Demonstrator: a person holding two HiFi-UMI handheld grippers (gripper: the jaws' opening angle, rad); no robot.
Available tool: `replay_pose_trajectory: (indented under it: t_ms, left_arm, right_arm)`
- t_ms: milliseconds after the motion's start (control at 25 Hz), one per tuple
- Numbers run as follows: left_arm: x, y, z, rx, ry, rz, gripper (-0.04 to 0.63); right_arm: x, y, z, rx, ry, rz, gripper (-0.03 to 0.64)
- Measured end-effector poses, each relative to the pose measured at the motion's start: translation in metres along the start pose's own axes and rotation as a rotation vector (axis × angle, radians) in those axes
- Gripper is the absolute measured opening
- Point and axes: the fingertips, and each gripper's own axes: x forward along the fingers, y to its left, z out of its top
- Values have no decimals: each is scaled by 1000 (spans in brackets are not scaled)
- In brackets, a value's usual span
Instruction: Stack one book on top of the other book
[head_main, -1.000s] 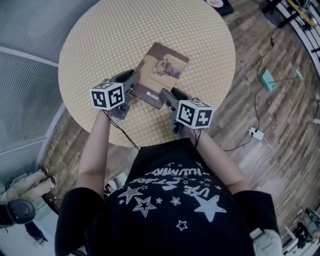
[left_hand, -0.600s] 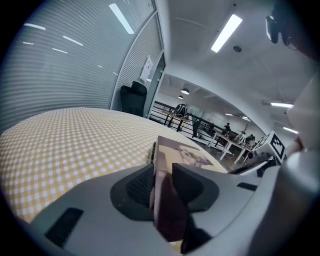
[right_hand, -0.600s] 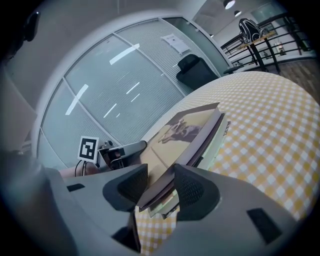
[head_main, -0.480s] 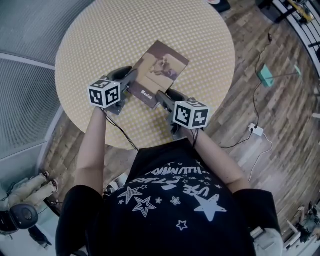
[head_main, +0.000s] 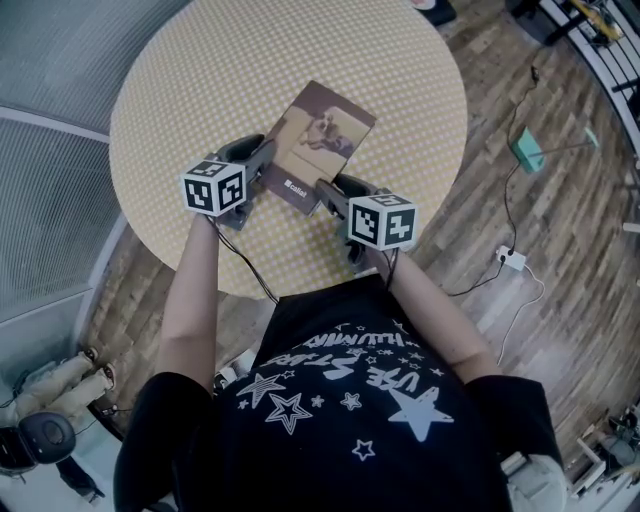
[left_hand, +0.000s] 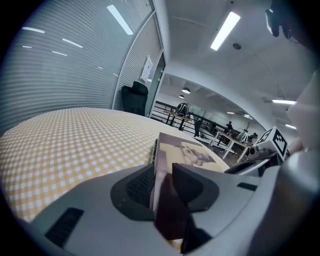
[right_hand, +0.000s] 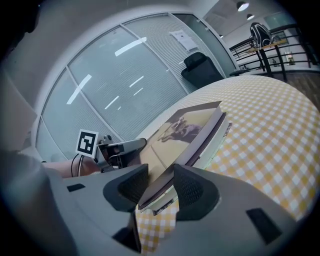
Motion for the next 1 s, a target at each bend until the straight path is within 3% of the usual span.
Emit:
replay_pose_trajectory:
  t_ms: [240, 480, 760, 1000]
  left_arm:
    - [1, 4, 0, -9, -19, 38, 115]
    - [-17, 16, 9, -30, -76, 150, 118]
    - [-48, -24, 19, -16, -142, 151, 118]
    - [-75, -58, 20, -57, -226, 179, 118]
  right_arm:
    - [-2, 3, 2, -24, -13, 4, 172]
    - [-17, 4, 2, -81, 6, -28, 172]
    - [-49, 8, 22, -89, -34, -24, 171]
    - [-63, 13, 33, -112, -50, 17, 170]
